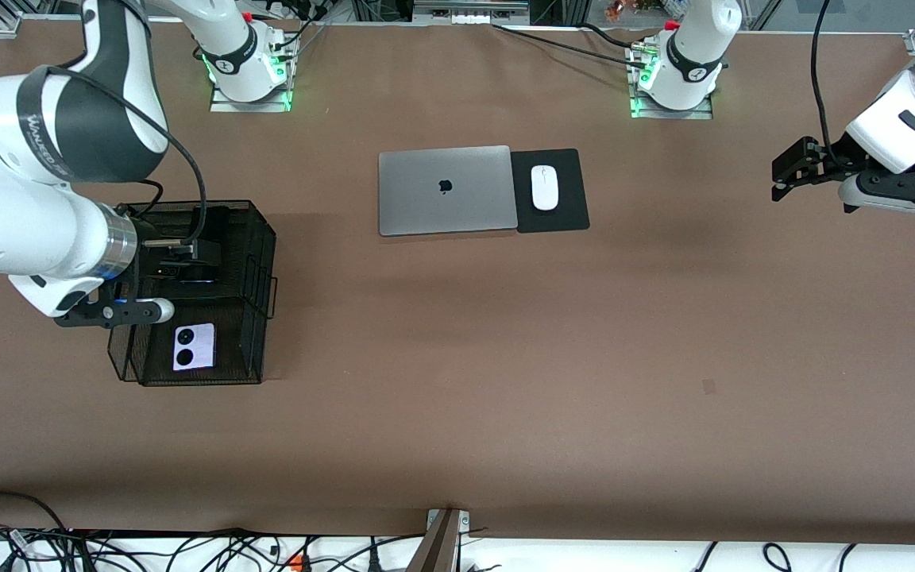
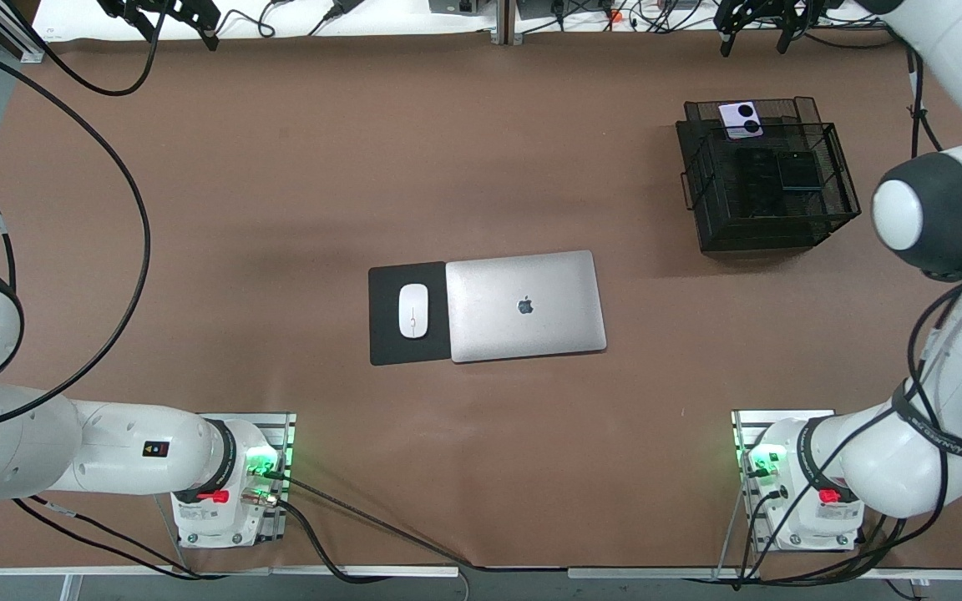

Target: Place phones with both arms

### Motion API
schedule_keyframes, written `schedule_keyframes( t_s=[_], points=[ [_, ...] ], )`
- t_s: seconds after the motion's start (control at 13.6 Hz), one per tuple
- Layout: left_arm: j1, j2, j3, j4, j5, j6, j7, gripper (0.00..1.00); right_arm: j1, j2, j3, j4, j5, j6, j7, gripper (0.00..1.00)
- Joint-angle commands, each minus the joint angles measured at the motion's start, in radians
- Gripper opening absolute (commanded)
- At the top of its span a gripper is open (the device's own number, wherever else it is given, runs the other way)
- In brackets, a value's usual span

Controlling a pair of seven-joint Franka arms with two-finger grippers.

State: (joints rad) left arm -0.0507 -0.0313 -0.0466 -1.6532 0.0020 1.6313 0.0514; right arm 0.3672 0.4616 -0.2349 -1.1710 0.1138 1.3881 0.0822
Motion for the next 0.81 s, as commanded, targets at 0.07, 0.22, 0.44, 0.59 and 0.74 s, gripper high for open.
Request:
schedule_keyframes(
  t_s=[0.07,0.22,0.44,0.59,0.74],
  points=[
    [0.006,0.001,-0.007,0.004,0.000,-0.013,0.005,1.00,-0.195,-0.104,0.247,-0.108,-0.103,0.043,0.025,0.99],
    [0.006,0.005,-0.007,0.007,0.001,-0.013,0.005,1.00,-0.214,-0.216,0.249,-0.307,-0.103,0.180,0.018,1.00],
    [0.006,0.007,-0.007,0.009,0.001,-0.011,0.005,1.00,-0.255,-0.251,0.281,-0.378,-0.117,0.242,0.013,1.00],
    [0.006,0.007,-0.007,0.009,0.001,-0.011,0.005,1.00,-0.281,-0.251,0.327,-0.380,-0.166,0.272,0.013,1.00],
    [0.006,0.007,-0.007,0.010,0.001,-0.011,0.005,1.00,-0.277,-0.248,0.327,-0.380,-0.169,0.281,0.013,1.00]
  ],
)
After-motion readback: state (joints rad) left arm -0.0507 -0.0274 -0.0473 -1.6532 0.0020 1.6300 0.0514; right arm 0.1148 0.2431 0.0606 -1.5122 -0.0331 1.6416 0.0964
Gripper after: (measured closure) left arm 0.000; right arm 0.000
